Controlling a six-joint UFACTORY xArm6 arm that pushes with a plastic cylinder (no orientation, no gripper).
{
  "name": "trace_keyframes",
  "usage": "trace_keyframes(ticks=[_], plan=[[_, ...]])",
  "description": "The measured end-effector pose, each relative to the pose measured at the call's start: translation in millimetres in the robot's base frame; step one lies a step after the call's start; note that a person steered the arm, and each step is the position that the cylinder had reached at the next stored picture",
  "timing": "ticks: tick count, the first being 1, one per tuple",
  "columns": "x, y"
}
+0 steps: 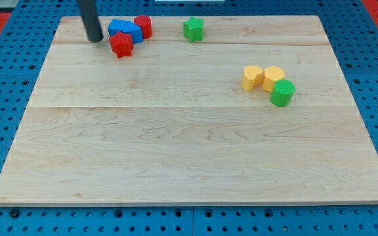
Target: Push the blue blocks into the red circle
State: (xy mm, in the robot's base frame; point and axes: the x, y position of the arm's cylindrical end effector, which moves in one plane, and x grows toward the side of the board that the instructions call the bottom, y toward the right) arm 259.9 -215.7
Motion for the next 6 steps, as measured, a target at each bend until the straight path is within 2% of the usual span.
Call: trace_keyframes(ticks=[1, 2, 3, 4, 5, 6], plan=[[-8, 5], [-30, 59], [-30, 92], [-27, 47], [-66, 47], [-69, 54]])
